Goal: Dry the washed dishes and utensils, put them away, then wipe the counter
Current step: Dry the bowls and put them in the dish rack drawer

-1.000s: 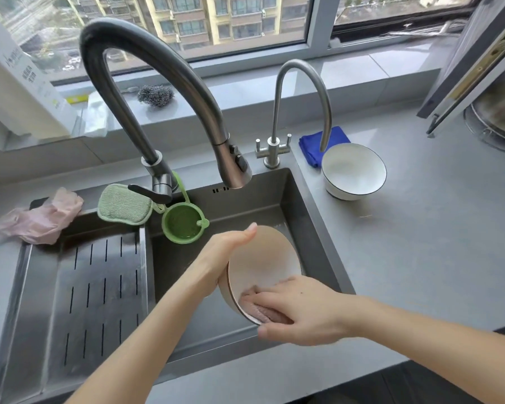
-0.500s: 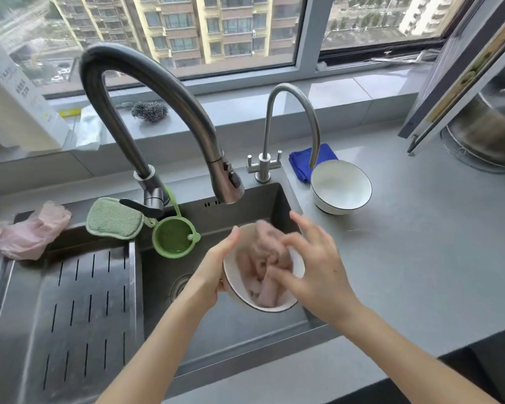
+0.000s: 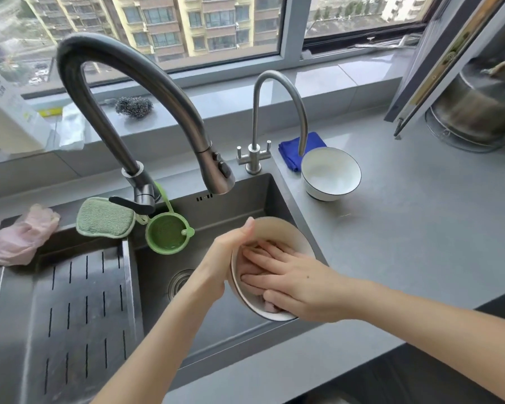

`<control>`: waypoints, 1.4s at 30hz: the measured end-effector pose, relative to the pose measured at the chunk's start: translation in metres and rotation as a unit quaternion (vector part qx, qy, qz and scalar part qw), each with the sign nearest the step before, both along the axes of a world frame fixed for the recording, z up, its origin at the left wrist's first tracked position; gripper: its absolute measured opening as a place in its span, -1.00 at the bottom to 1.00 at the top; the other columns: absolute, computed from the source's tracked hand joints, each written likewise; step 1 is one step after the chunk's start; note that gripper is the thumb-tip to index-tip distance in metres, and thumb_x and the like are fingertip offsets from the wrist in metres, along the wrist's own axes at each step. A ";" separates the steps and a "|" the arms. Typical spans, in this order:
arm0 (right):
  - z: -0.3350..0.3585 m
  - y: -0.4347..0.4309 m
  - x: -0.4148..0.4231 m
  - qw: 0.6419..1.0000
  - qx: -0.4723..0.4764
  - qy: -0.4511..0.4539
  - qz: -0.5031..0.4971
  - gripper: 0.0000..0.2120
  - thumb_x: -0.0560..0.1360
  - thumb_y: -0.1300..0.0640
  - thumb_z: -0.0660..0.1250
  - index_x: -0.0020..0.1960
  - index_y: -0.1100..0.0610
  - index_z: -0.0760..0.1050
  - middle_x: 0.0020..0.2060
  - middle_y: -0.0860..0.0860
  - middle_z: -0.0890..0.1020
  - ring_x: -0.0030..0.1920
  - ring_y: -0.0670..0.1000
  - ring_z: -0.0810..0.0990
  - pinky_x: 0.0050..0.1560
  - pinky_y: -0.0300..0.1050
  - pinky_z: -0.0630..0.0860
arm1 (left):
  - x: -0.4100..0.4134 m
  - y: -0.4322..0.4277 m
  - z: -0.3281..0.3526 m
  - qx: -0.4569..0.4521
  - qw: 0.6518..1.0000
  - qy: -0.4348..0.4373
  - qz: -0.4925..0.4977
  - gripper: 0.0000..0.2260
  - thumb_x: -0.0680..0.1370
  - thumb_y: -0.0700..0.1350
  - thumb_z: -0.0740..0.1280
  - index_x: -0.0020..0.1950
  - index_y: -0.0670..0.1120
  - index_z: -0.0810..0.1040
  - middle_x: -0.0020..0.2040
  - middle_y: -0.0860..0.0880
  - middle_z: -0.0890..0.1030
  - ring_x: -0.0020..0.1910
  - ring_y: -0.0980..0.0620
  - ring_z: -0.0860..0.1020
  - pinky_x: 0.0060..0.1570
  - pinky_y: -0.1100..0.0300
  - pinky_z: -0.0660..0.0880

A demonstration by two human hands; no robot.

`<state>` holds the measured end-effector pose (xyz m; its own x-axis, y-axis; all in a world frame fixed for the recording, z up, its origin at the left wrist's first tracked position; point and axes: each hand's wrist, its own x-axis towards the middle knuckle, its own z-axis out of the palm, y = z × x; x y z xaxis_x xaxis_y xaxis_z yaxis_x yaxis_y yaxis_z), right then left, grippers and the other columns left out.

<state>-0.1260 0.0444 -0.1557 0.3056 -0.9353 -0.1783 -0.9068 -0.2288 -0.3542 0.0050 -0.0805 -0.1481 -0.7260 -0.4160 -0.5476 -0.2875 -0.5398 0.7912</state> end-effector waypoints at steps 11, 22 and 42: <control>0.023 0.006 -0.017 0.965 -0.032 0.221 0.137 -0.57 0.38 0.16 0.15 0.19 0.00 0.57 0.40 0.06 0.43 0.41 0.30 0.32 0.43 0.27 0.16 | -0.018 -0.009 0.017 -0.082 0.982 -0.089 -0.146 -0.51 0.33 0.32 0.34 0.08 0.03 0.66 0.03 -0.16 0.68 0.09 -0.20 0.61 0.22 -0.20 0.45; 0.048 0.019 0.012 0.774 -0.015 -0.496 -0.393 -0.83 0.50 0.28 0.33 0.07 0.21 0.60 0.04 0.06 0.68 0.10 -0.01 0.64 0.13 -0.03 0.58 | -0.022 0.005 -0.012 0.241 0.954 -0.057 0.170 -0.54 0.55 0.13 0.17 0.19 -0.23 0.50 0.03 -0.29 0.63 0.05 -0.28 0.57 0.14 -0.18 0.45; 0.066 0.012 -0.058 0.760 -0.315 -0.419 -0.385 -0.55 0.59 -0.19 0.07 0.47 -0.17 0.22 0.28 -0.17 0.49 0.30 -0.14 0.47 0.35 -0.13 0.36 | -0.063 0.006 0.045 0.082 0.995 -0.057 -0.031 -0.67 0.44 -0.51 0.08 0.10 -0.27 0.46 -0.13 -0.26 0.62 -0.38 -0.24 0.64 -0.46 0.11 0.58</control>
